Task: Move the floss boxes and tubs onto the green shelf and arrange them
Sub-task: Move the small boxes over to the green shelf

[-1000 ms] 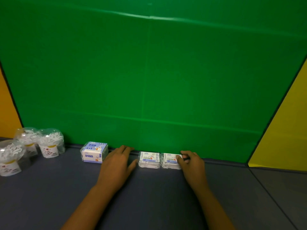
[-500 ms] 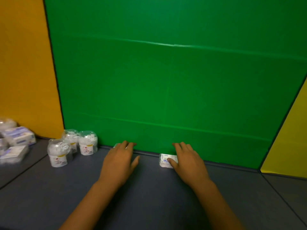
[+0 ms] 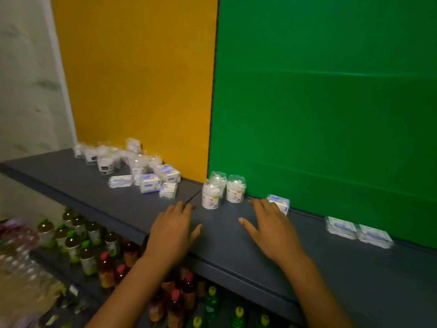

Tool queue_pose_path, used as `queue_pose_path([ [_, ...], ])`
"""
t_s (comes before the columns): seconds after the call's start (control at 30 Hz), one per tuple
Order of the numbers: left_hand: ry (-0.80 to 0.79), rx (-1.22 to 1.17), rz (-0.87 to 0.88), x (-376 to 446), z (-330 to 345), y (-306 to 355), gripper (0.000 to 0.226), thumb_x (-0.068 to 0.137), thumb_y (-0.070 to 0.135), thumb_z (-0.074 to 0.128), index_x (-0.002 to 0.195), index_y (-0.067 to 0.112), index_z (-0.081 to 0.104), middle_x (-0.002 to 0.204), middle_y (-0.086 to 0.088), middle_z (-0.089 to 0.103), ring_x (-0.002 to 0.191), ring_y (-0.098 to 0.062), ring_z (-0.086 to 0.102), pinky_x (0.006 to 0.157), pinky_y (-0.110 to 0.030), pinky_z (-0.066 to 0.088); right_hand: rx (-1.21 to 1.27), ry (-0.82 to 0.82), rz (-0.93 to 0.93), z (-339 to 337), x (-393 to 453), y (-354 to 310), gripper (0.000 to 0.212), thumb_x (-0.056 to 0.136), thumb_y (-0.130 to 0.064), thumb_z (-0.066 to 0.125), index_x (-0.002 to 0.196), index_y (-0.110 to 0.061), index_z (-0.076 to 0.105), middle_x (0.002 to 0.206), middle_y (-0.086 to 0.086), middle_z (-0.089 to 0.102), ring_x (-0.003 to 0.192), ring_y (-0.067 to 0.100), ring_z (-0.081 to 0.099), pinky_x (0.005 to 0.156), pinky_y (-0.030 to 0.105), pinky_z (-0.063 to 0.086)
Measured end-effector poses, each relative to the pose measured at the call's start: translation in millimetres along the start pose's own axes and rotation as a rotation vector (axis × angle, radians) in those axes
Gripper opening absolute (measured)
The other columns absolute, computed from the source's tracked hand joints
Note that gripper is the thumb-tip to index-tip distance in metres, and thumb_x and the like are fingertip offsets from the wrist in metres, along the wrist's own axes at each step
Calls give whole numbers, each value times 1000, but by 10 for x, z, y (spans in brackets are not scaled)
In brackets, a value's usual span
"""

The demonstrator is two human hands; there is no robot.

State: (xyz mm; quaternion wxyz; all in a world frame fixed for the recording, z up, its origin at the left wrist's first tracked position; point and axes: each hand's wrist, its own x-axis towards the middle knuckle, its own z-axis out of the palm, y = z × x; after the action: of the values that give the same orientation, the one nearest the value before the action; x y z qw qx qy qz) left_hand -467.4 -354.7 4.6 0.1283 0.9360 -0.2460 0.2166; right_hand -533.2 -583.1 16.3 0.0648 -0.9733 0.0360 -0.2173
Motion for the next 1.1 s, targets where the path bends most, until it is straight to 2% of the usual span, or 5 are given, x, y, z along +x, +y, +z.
queue_pose_path([
  [0.2,10,66,-131,-344,-359,-809,54,91,55,45,136,24,43,126,2,51,117,-19,50,91,-33,44,86,-21,-134,170,285,-839,57,97,-59,38,141,-23,37,136,0,47,124,21,44,96,36,43],
  [0.47,50,113,-252,-290,-495,-1517,54,91,56,46,135,25,45,127,3,52,114,-19,52,87,-33,47,147,-17,-266,440,960,-1465,56,99,-56,40,143,-23,37,139,-1,45,126,21,43,95,35,44],
  [0.6,39,125,-293,-46,-413,-1805,55,92,56,44,138,26,41,131,3,49,118,-18,50,91,-32,47,189,1,-296,708,1350,-1594,48,98,-53,43,136,-24,42,134,-1,48,122,21,44,92,37,45],
  [0.73,34,139,-306,426,-349,-2023,54,93,53,45,139,26,38,132,2,49,119,-19,50,93,-33,46,252,4,-280,960,1808,-1583,50,97,-54,45,138,-25,42,135,-3,49,125,18,44,94,32,42],
  [1.1,-10,-53,-301,1198,264,-2291,56,91,51,52,140,28,37,141,4,45,123,-17,49,95,-33,46,269,-19,-225,1512,2607,-1512,50,97,-52,48,138,-25,43,136,-4,49,122,17,47,90,30,43],
])
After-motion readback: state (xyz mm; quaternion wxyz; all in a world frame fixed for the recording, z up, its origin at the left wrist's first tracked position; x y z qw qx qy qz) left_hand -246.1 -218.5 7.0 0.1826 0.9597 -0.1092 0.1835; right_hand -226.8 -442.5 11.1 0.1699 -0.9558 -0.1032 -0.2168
